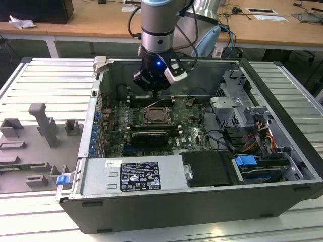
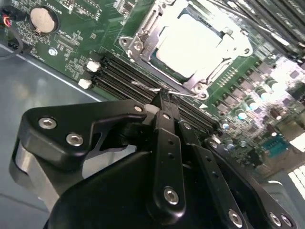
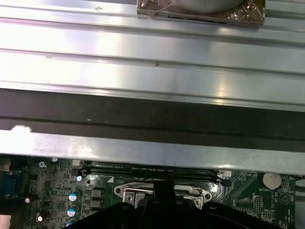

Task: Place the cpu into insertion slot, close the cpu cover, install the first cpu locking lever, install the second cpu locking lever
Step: 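Install the first cpu locking lever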

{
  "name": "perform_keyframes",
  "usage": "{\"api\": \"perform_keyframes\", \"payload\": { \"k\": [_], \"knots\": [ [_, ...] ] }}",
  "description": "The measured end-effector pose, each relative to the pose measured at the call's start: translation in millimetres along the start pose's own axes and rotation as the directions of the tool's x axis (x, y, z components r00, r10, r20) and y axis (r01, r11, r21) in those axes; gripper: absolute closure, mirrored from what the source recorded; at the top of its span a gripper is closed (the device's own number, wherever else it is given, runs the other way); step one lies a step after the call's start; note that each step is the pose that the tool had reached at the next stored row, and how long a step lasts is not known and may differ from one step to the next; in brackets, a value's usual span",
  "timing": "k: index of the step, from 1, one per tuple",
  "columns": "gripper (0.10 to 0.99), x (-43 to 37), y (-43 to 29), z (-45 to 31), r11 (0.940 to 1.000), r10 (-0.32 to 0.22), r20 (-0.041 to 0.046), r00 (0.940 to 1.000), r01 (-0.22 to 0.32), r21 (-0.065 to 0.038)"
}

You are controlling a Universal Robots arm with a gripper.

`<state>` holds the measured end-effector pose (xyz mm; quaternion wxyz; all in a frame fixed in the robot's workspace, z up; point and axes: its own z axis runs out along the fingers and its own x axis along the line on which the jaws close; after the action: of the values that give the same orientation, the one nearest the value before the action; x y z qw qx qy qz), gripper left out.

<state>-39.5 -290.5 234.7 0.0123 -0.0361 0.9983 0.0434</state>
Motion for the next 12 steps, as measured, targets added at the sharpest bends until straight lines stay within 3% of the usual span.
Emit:
{"api": "perform_keyframes", "payload": {
  "k": [3,12],
  "knots": [
    [0.980,-2.2,1.8,10.2,1.0000,-0.004,-0.0002,1.0000,0.004,0.000],
    [0.980,-10.8,3.1,18.9,0.9999,-0.013,-0.0011,0.9999,0.013,-0.002]
  ]
}}
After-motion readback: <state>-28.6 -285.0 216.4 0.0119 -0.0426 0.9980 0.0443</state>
